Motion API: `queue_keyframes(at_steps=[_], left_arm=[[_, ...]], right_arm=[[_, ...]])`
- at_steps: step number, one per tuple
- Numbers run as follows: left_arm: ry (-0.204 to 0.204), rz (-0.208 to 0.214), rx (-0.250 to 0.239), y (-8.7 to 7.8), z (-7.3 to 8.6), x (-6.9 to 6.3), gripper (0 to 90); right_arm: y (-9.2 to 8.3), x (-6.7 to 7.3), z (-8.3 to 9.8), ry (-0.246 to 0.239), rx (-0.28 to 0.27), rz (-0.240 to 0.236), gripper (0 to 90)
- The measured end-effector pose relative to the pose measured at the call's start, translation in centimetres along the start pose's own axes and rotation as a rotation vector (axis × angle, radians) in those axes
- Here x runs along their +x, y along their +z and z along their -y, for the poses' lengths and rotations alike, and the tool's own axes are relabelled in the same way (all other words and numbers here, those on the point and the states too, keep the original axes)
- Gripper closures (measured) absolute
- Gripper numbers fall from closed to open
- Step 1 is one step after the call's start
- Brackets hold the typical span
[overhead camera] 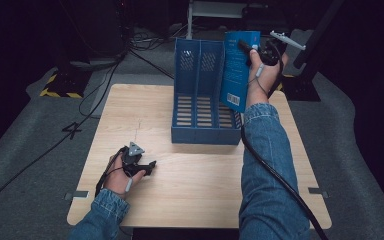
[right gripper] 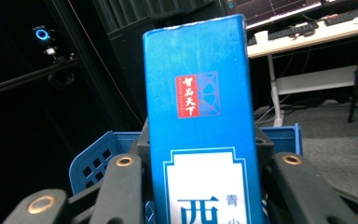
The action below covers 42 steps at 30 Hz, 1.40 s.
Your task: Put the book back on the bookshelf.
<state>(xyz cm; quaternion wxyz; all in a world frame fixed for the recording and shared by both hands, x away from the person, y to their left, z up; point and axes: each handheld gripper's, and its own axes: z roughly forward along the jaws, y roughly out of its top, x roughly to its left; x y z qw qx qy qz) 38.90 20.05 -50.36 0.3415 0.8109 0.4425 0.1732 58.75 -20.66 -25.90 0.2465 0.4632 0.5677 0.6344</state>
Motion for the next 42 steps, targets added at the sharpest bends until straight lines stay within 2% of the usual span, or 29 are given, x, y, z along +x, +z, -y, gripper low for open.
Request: queue_keyframes(at_steps=[9, 14, 16, 19, 23, 27, 32, 36, 39, 41, 42], left_arm=[[0.002, -0.004, -0.002, 0.0, 0.0, 0.0, 28.7], [-0.002, -0.003, -0.004, 0.1, 0.0, -0.1, 28.8], [-0.003, -0.003, -0.004, 0.1, 0.0, -0.1, 28.8], [-0.004, -0.002, 0.000, 0.1, -0.1, -0.1, 28.9], [-0.003, -0.003, -0.001, 0.1, -0.1, -0.1, 28.9], [-0.001, -0.004, 0.000, 0.1, -0.1, -0.1, 28.9], [-0.001, -0.004, 0.000, 0.1, -0.1, -0.1, 29.0], [-0.003, 0.001, 0.001, 0.2, -0.2, -0.1, 28.9], [-0.005, 0.003, 0.002, 0.2, -0.2, -0.2, 29.0], [-0.005, 0.002, 0.001, 0.2, -0.2, -0.2, 29.0], [-0.004, 0.003, 0.001, 0.2, -0.2, -0.2, 29.0]], right_arm=[[0.1, 0.2, 0.8, -0.044, -0.011, -0.019, 60.8], [-0.1, -0.1, 2.3, -0.014, -0.053, -0.040, 59.8], [-0.1, 0.0, 2.6, -0.019, -0.053, -0.045, 59.6], [0.0, 0.4, 2.9, -0.059, -0.024, -0.024, 59.1], [0.0, 0.5, 3.3, -0.055, -0.003, -0.016, 58.7], [0.0, 0.9, 3.6, -0.101, 0.057, 0.021, 59.0], [-0.2, 0.7, 4.4, -0.104, 0.073, 0.023, 59.3], [-0.2, 0.5, 5.3, -0.128, 0.127, 0.049, 59.5], [-0.1, -0.1, 6.9, -0.119, 0.166, 0.064, 59.6], [-0.4, -0.3, 7.1, -0.104, 0.147, 0.051, 59.6], [-0.7, -0.2, 7.2, -0.110, 0.159, 0.055, 59.7]])
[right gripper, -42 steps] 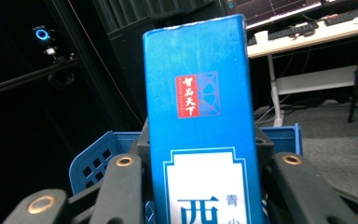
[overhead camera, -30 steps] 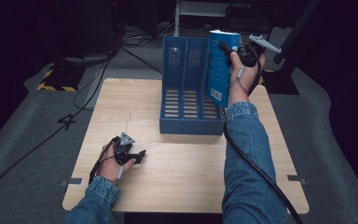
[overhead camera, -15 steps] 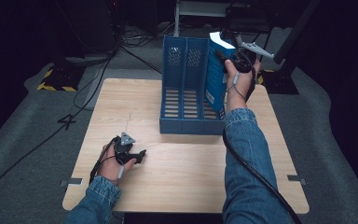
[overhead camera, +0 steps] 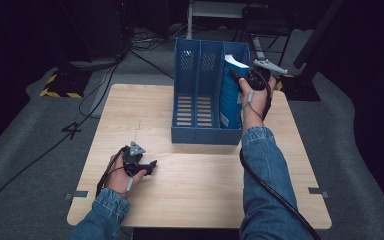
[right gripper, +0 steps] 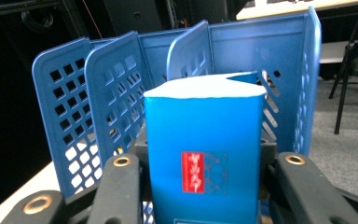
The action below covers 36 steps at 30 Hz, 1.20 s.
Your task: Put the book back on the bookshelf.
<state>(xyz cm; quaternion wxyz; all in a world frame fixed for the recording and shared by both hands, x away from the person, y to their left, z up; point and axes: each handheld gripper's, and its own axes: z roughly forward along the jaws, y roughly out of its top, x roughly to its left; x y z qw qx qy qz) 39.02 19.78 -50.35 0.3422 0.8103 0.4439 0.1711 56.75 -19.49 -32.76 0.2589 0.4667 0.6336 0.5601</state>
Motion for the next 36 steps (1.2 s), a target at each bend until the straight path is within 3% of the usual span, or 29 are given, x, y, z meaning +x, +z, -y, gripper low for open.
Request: queue_keyframes(at_steps=[2, 3, 8, 10, 11, 15, 18, 21, 22, 25, 28, 29, 34, 36], left_arm=[[-0.001, 0.000, -0.001, 0.0, 0.0, 0.0, 29.0], [-0.001, -0.001, -0.003, 0.0, 0.0, 0.0, 29.0], [0.000, -0.002, -0.005, 0.0, 0.0, 0.0, 29.0], [-0.001, -0.003, -0.005, 0.0, 0.0, 0.0, 29.0], [-0.001, -0.003, -0.005, 0.0, 0.0, 0.0, 29.0], [0.003, -0.004, -0.004, 0.0, 0.0, 0.0, 29.0], [0.002, -0.005, -0.003, 0.0, 0.0, 0.0, 29.0], [0.007, -0.005, -0.004, 0.1, 0.0, 0.0, 29.0], [0.007, -0.005, -0.004, 0.1, 0.0, 0.0, 29.0], [0.006, -0.004, -0.004, 0.1, 0.0, 0.0, 29.0], [0.007, -0.004, -0.004, 0.1, 0.0, 0.0, 29.0], [0.007, -0.004, -0.004, 0.1, 0.0, 0.0, 29.0], [0.005, -0.004, -0.004, 0.1, 0.0, 0.0, 29.0], [0.001, -0.002, -0.004, 0.1, 0.0, 0.0, 29.0]], right_arm=[[-0.6, 0.6, -0.1, -0.059, 0.059, 0.017, 59.3], [-0.6, 0.6, -0.1, -0.059, 0.059, 0.017, 59.3], [-1.4, 1.7, -0.3, -0.117, 0.158, 0.068, 57.8], [-1.6, 2.3, -0.6, -0.099, 0.241, 0.105, 56.1], [-1.6, 2.3, -0.6, -0.099, 0.241, 0.105, 56.1], [-1.2, 2.6, -1.0, -0.068, 0.348, 0.153, 51.8], [-0.8, 2.9, -1.3, -0.082, 0.398, 0.200, 50.9], [-0.1, 3.1, -1.5, -0.056, 0.439, 0.216, 47.7], [0.1, 3.2, -1.6, -0.051, 0.475, 0.231, 48.9], [0.8, 3.5, -2.0, -0.067, 0.512, 0.262, 55.4], [1.0, 3.7, -2.2, -0.036, 0.528, 0.254, 59.5], [1.1, 3.8, -2.3, -0.024, 0.524, 0.246, 60.3], [1.2, 4.0, -2.8, -0.067, 0.489, 0.264, 61.0], [1.2, 3.5, -3.2, -0.042, 0.444, 0.267, 61.1]])
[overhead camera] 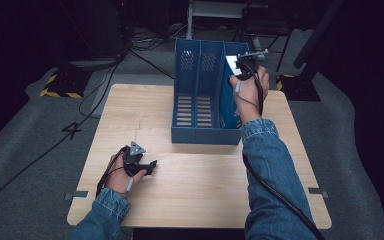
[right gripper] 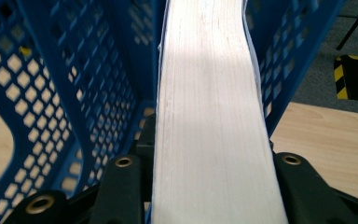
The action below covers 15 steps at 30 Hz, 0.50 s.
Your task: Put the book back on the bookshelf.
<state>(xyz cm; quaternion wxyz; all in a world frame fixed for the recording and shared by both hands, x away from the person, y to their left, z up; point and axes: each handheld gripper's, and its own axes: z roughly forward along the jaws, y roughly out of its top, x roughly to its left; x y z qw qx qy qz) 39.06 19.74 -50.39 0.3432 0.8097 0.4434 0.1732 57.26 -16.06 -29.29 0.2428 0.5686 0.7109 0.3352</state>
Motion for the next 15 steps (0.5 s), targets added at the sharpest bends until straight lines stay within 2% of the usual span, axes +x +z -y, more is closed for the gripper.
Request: queue_keyframes(at_steps=[4, 12, 15], left_arm=[[0.005, 0.000, -0.001, 0.0, 0.0, 0.0, 29.0], [0.001, 0.007, 0.004, -0.1, 0.0, 0.1, 29.0], [0.000, 0.010, 0.000, 0.0, 0.0, 0.1, 29.0]], right_arm=[[0.2, -0.3, -0.9, 0.015, -0.048, -0.024, 61.1], [2.1, -0.4, -2.3, 0.001, -0.106, -0.015, 61.0], [2.7, -0.5, -2.7, 0.005, -0.093, -0.024, 60.9]])
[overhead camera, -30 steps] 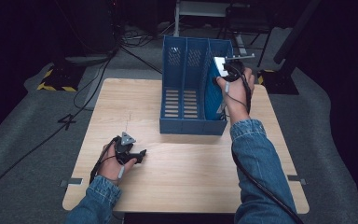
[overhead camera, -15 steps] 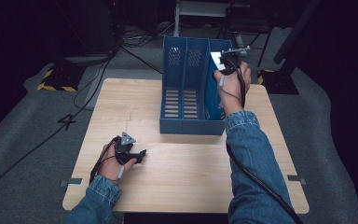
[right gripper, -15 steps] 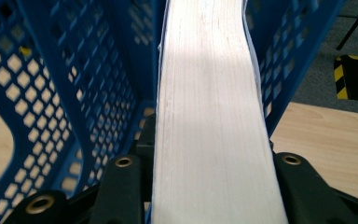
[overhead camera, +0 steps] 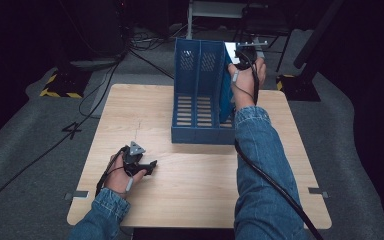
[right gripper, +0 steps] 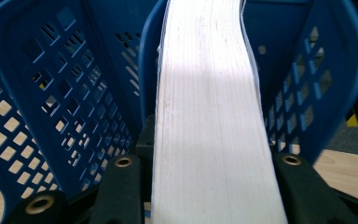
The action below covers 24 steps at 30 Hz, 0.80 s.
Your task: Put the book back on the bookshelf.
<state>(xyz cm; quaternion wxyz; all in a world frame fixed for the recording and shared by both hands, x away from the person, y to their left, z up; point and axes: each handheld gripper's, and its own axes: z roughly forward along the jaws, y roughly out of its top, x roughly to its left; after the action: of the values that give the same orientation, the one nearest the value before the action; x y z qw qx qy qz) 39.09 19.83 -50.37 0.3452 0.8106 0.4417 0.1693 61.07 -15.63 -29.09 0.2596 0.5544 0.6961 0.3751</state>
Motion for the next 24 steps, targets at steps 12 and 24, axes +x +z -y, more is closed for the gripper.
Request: queue_keyframes(at_steps=[12, 24], left_arm=[[0.007, -0.005, -0.002, 0.0, 0.0, -0.1, 29.0], [0.009, -0.001, 0.006, 0.0, 0.0, 0.0, 29.0]], right_arm=[[2.2, -0.5, 1.0, -0.025, 0.025, -0.020, 58.6], [-0.4, -0.2, 1.2, -0.058, -0.076, -0.026, 42.5]])
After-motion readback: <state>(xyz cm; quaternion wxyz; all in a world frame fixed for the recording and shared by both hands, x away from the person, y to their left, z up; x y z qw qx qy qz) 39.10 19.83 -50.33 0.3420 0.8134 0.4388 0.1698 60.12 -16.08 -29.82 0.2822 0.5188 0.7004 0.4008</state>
